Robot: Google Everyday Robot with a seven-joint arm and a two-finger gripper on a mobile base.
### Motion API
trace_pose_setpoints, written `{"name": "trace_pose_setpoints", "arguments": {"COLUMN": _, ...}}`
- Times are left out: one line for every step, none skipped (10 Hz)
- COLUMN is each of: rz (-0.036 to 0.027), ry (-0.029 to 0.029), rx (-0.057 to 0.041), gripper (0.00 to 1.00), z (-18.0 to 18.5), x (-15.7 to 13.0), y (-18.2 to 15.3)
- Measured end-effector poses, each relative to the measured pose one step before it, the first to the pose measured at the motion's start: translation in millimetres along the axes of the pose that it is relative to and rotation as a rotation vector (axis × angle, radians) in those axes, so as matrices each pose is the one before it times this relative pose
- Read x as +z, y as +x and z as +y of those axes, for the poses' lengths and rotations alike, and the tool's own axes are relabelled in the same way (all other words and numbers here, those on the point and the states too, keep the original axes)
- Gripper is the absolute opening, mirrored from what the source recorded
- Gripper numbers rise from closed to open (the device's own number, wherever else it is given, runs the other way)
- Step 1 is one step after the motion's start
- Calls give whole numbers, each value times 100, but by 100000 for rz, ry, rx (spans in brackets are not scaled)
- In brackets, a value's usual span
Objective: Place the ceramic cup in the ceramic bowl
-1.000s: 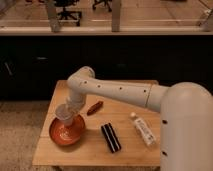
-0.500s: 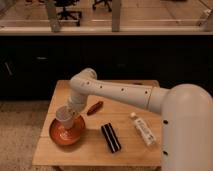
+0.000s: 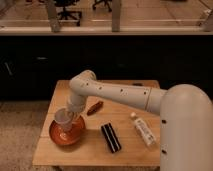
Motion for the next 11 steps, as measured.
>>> {"name": "trace_pose_setpoints", "arguments": {"rz": 142, "ry": 295, "rx": 595, "gripper": 63, "z": 61, "x": -6, "y": -20}}
{"name": "trace_pose_setpoints", "arguments": {"rz": 198, "ry": 346, "rx": 356, "gripper": 73, "z": 47, "x": -35, "y": -16}}
{"name": "trace_pose_setpoints", "arguments": {"rz": 236, "ry": 256, "rx": 54, "gripper": 79, "z": 30, "x": -73, "y": -20}}
{"name": "trace_pose_setpoints", "arguments": {"rz": 146, "ry": 228, "rx": 11, "gripper": 80, "z": 43, "x": -47, "y": -11}}
{"name": "trace_pose_setpoints", "arguments": {"rz": 203, "ry": 188, "rx": -127, "gripper": 80, "z": 1, "x": -76, "y": -25}}
{"name": "trace_pose_setpoints", "arguments": {"rz": 204, "ry": 143, "rx": -417, "gripper": 80, "z": 8, "x": -89, "y": -3}}
{"name": "trace_pose_setpoints", "arguments": {"rz": 1, "ry": 95, "rx": -413, "gripper": 80, "z": -12, "x": -23, "y": -23}}
{"name": "trace_pose_setpoints", "arguments": {"rz": 12, "ry": 130, "rx": -467, "gripper": 80, "z": -42, "x": -50, "y": -18}}
{"name": "trace_pose_setpoints", "arguments": {"rz": 11, "ry": 123, "rx": -359, "gripper": 80, "z": -16, "x": -33, "y": 4}}
{"name": "trace_pose_setpoints", "arguments": {"rz": 407, "ry": 669, "rx": -710, "gripper": 80, "z": -64, "x": -157, "y": -22}}
{"name": "trace_pose_setpoints", "arguments": {"rz": 849, "ry": 1618, "rx": -298, "gripper": 80, "z": 29, "x": -351, "y": 48}}
